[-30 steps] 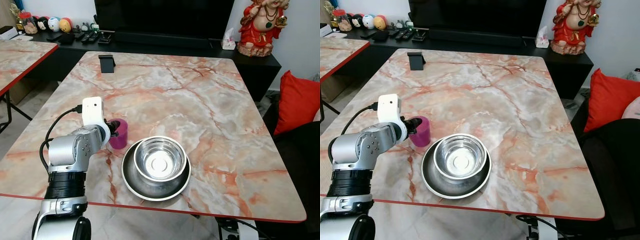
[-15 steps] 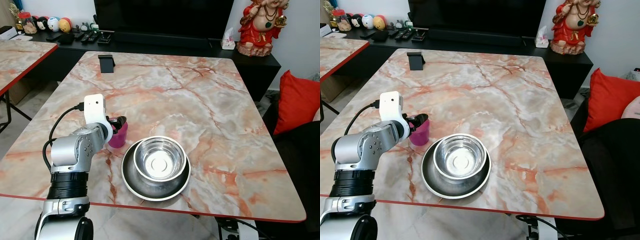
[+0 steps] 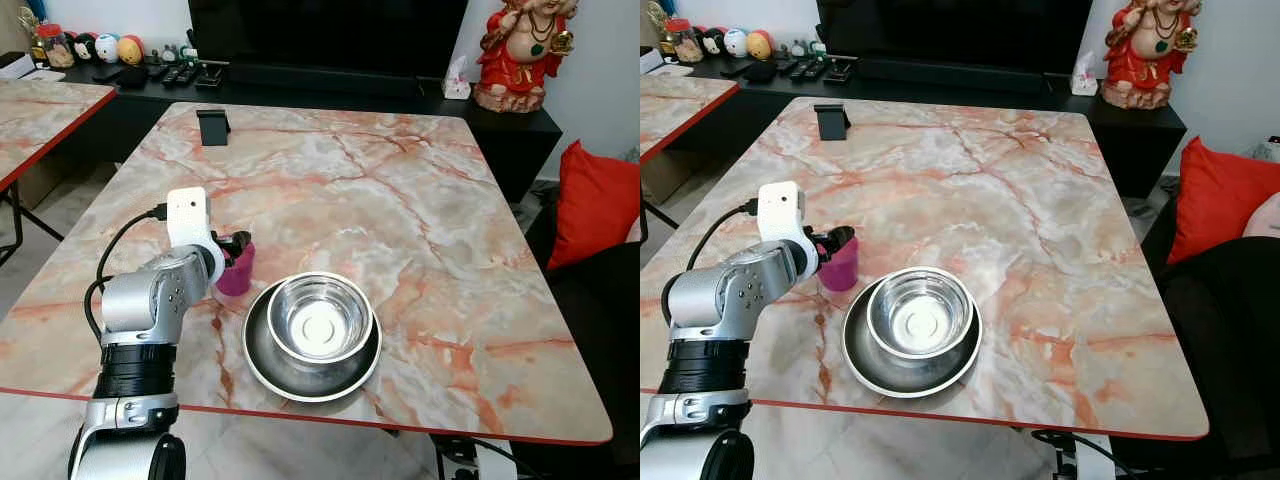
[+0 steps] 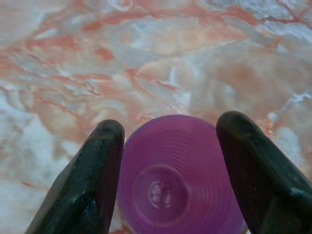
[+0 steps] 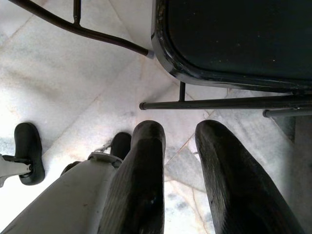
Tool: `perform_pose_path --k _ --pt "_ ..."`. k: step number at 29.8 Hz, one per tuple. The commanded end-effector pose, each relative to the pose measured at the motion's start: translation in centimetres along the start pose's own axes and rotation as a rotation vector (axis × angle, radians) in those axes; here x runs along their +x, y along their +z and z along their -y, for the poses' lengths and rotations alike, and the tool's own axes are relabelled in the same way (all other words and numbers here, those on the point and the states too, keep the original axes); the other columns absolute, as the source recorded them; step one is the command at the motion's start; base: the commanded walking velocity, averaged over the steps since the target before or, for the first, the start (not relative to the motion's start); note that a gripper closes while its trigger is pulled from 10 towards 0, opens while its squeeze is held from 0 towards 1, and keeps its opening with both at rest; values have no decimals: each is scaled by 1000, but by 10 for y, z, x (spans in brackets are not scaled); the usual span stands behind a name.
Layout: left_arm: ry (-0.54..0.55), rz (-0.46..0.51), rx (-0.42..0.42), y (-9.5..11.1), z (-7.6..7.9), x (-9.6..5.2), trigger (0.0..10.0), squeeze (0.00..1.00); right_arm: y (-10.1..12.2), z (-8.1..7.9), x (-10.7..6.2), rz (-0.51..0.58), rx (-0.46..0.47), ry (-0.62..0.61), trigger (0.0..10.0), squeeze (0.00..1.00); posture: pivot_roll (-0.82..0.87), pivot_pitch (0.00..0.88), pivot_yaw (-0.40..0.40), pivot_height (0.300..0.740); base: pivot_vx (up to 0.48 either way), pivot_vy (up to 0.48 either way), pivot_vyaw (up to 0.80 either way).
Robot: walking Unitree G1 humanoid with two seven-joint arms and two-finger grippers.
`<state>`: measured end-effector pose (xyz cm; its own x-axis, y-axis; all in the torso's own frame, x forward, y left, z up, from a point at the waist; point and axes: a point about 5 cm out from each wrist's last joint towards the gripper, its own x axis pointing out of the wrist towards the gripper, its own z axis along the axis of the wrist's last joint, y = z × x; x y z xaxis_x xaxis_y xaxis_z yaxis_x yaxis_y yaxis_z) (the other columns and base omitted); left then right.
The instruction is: Setting the table
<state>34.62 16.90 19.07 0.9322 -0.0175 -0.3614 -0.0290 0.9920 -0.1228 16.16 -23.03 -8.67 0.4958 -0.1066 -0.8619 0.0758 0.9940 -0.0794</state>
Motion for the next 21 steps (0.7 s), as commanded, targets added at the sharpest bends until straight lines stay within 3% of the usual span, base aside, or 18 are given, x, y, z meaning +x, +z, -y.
perform_pose_path --k 1,10,15,16,17,19,20,21 --pt "11 51 35 11 2 -3 10000 0 1 3 0 -3 -9 -5 10000 0 89 0 -48 740 0 0 0" --pt "15 92 90 14 3 -3 10000 0 1 3 0 -4 -8 -3 10000 0 89 0 -48 740 0 0 0" --pt "-22 296 225 32 11 -10 10000 0 1 3 0 -3 -8 -5 10000 0 88 0 -49 740 0 0 0" --pt "-50 342 218 35 15 -12 10000 0 1 3 0 -1 -8 -6 10000 0 90 0 -49 740 0 0 0" --pt "-93 450 228 41 21 -19 10000 0 2 3 0 4 -3 -10 10000 0 89 0 -48 740 0 0 0" --pt "-101 484 242 43 22 -21 10000 0 2 3 0 6 -1 -11 10000 0 89 0 -48 740 0 0 0" --pt "-101 528 344 38 26 -23 10000 0 2 3 0 7 -1 -14 10000 0 89 0 -48 740 0 0 0" --pt "-107 549 355 35 27 -24 10000 0 2 3 0 8 1 -16 10000 0 89 0 -48 740 0 0 0"
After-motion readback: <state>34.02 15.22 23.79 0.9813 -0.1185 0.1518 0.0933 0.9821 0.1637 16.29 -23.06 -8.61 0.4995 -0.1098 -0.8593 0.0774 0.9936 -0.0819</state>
